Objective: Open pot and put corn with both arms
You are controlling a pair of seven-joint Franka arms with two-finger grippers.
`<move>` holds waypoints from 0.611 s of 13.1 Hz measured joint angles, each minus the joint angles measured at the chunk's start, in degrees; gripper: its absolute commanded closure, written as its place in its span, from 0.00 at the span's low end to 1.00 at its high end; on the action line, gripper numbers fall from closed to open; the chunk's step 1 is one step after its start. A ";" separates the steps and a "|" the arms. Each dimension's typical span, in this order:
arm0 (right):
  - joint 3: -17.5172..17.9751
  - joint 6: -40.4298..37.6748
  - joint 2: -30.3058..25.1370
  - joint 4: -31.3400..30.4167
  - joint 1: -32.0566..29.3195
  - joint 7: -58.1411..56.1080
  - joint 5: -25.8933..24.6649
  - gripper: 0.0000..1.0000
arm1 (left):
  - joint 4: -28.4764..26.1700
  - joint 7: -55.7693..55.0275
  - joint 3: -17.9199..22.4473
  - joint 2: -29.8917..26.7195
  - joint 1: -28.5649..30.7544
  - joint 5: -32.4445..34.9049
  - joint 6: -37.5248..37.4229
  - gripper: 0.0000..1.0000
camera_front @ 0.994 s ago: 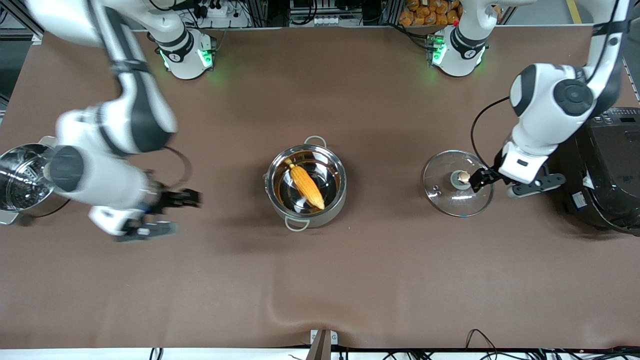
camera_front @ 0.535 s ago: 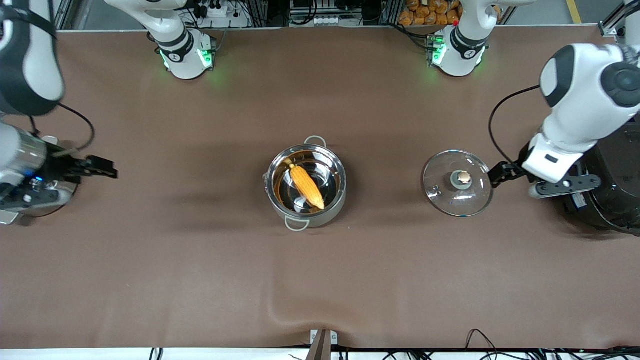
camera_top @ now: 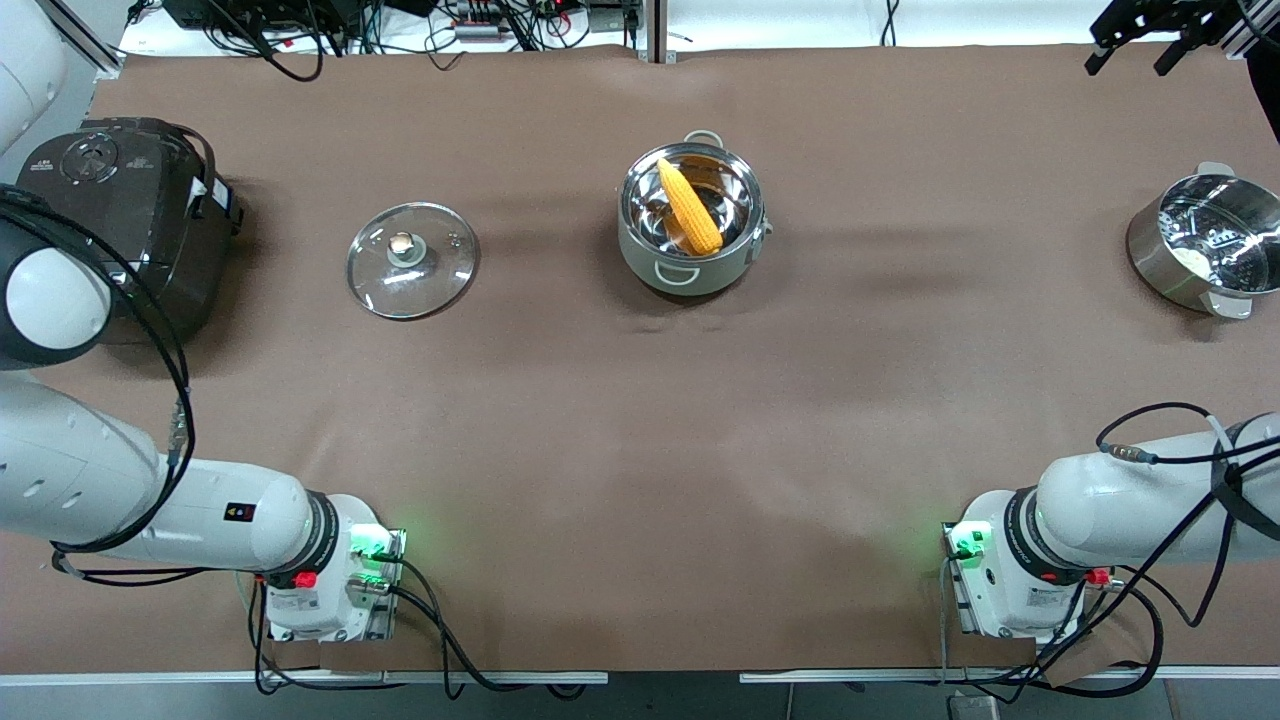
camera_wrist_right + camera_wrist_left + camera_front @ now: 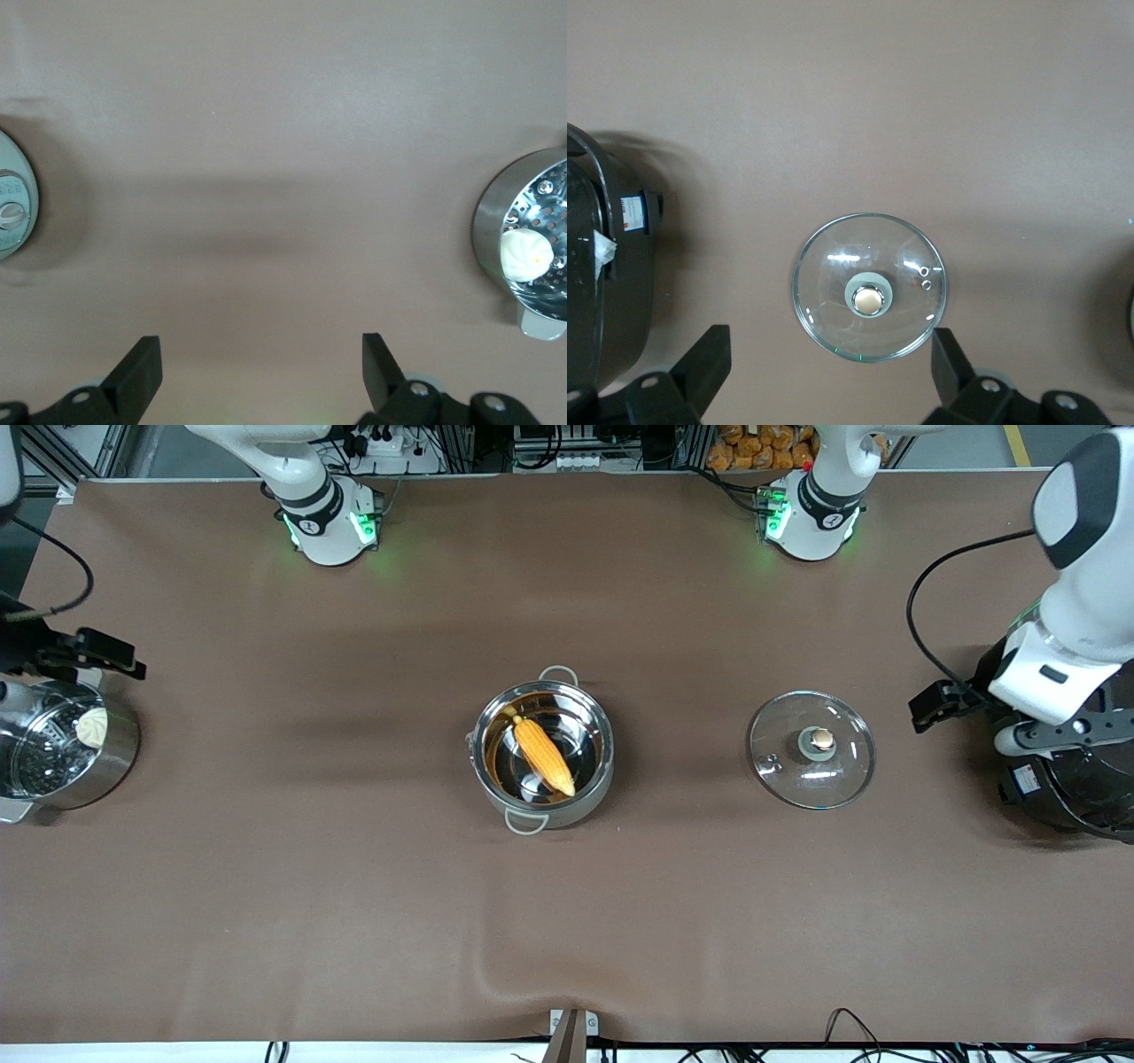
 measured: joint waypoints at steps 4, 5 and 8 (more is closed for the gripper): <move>1.29 -2.25 -2.26 -0.36 1.06 3.78 -0.06 0.00 | 1.10 2.19 0.05 -1.08 0.10 0.00 -1.49 0.00; 1.55 -2.35 -2.38 -0.40 1.16 4.29 -0.22 0.00 | 1.11 2.62 0.11 -1.38 0.29 0.00 -1.99 0.00; 1.65 -2.53 -2.38 -0.43 1.17 4.38 -0.53 0.00 | 1.25 2.89 0.14 -1.60 0.47 0.00 -2.54 0.00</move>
